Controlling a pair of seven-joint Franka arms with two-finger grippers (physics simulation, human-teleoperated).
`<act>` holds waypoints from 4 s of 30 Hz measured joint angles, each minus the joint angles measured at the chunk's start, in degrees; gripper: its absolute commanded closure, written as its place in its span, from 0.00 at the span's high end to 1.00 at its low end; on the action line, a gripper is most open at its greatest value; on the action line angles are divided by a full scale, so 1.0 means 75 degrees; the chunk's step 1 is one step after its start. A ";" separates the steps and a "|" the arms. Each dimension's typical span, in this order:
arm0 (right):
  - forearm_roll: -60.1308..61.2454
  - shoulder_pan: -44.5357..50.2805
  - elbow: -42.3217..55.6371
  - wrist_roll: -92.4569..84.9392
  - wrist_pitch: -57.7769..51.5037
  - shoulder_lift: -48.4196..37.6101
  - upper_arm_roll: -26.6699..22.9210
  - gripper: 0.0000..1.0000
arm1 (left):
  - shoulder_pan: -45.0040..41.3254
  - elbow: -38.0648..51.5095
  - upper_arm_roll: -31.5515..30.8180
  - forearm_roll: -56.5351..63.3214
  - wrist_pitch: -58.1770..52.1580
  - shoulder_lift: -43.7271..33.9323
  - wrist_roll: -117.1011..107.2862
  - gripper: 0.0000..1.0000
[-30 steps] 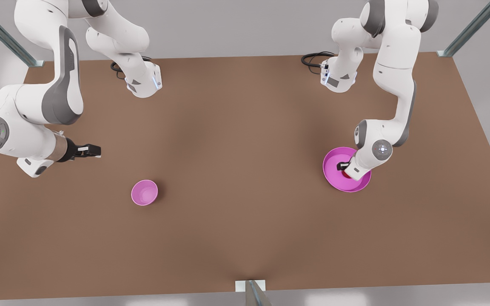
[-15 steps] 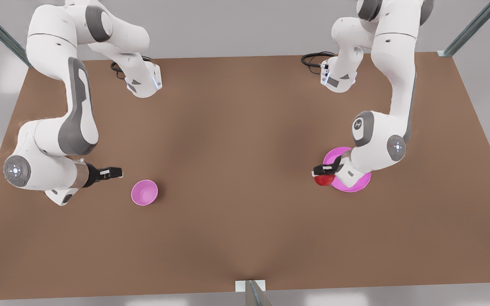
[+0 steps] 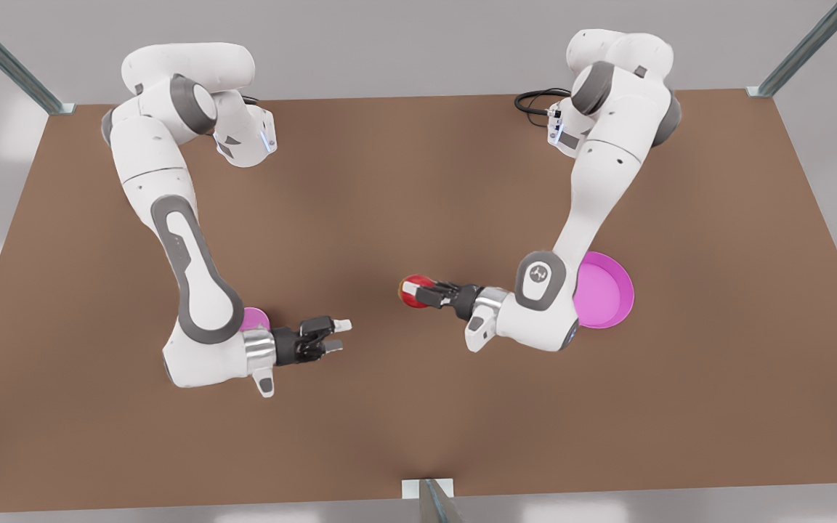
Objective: Use the left arm to pick up the apple from the plate, transfer it to the gripper of the right arm, and then use the right arm to place it into the bowl
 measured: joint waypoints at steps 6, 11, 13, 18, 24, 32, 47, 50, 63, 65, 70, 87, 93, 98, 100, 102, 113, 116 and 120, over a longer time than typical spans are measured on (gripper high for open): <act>0.1104 -0.0273 -0.0601 -0.2481 0.0907 -0.0179 0.0437 1.00 | 0.0038 0.0388 -0.0007 -0.0724 0.0143 0.0454 0.0575 0.77; 0.1773 -0.0306 -0.1020 -0.4397 0.1402 -0.0292 0.0544 1.00 | 0.0041 0.0438 -0.0007 -0.0937 0.0212 0.0570 0.1315 0.77; 0.2009 -0.0284 -0.1089 -0.5048 0.1543 -0.0269 0.0657 1.00 | 0.0041 0.0450 -0.0008 -0.0966 0.0231 0.0563 0.1585 0.77; 0.2474 -0.0336 -0.1531 -0.6446 0.1757 -0.0329 0.1075 1.00 | 0.0046 0.0465 -0.0008 -0.1144 0.0455 0.0600 0.2155 0.77; 0.2995 -0.0348 -0.1923 -0.7854 0.1877 -0.0322 0.1339 1.00 | 0.0065 0.0478 0.0001 -0.1387 0.0848 0.0593 0.2639 0.77; 0.3562 -0.0150 -0.1980 -0.9228 0.2291 -0.0214 0.1564 1.00 | 0.0064 0.0466 0.0003 -0.1683 0.1104 0.0598 0.3072 0.77; 0.3851 0.0303 -0.1562 -1.0615 0.2961 0.0046 0.1684 1.00 | 0.0065 0.0453 -0.0008 -0.1788 0.1244 0.0602 0.3502 0.77; 0.3878 0.0399 -0.1456 -1.0778 0.3066 0.0166 0.1780 1.00 | 0.0063 0.0444 -0.0008 -0.1793 0.1254 0.0604 0.3554 0.77; 0.3878 0.0605 -0.1013 -1.1215 0.3418 0.0506 0.1937 0.73 | 0.0056 0.0438 -0.0010 -0.1870 0.1261 0.0603 0.3709 0.77; 0.3876 0.0584 -0.1012 -1.1255 0.3432 0.0504 0.1948 0.73 | 0.0054 0.0434 -0.0011 -0.1881 0.1259 0.0603 0.3726 0.77; 0.3867 0.0491 -0.1060 -1.1330 0.3437 0.0488 0.1963 0.73 | 0.0054 0.0440 -0.0009 -0.1900 0.1255 0.0604 0.3773 0.81; 0.3135 -0.1573 -0.2880 -1.1502 0.2905 -0.0461 0.2471 0.73 | 0.1647 0.0480 0.0003 -0.1189 0.0231 0.0309 0.3769 1.00; -0.0049 -0.3661 -0.3889 -1.1319 0.1781 -0.1355 0.2390 0.73 | 0.2583 0.0509 0.0038 0.4369 -0.1881 -0.2216 0.3219 1.00; -0.3441 -0.4156 -0.3830 -1.0882 0.1058 -0.1708 0.2274 0.74 | 0.1459 -0.1827 0.1465 0.6806 -0.2636 -0.4299 0.2723 1.00; -0.4504 -0.4177 -0.3796 -1.0702 0.0909 -0.1744 0.2195 0.74 | 0.1241 -0.2370 0.1756 0.7290 -0.2329 -0.4362 0.2645 1.00; -0.5457 -0.4176 -0.3644 -1.0538 0.0830 -0.1698 0.2099 0.74 | 0.1157 -0.2375 0.1812 0.7573 -0.2103 -0.4378 0.2573 1.00; -0.7482 -0.3954 -0.3705 -0.9899 0.1364 -0.1260 0.1968 0.76 | 0.1231 -0.0732 0.1826 0.7427 -0.2735 -0.4187 0.2564 1.00; -0.7643 -0.3955 -0.3820 -0.9779 0.1621 -0.1185 0.1974 0.76 | 0.1228 -0.0709 0.1828 0.7421 -0.2828 -0.4191 0.2571 1.00; -0.7677 -0.3912 -0.3942 -0.9637 0.1931 -0.1124 0.1979 0.76 | 0.1216 -0.0706 0.1828 0.7421 -0.2894 -0.4189 0.2576 1.00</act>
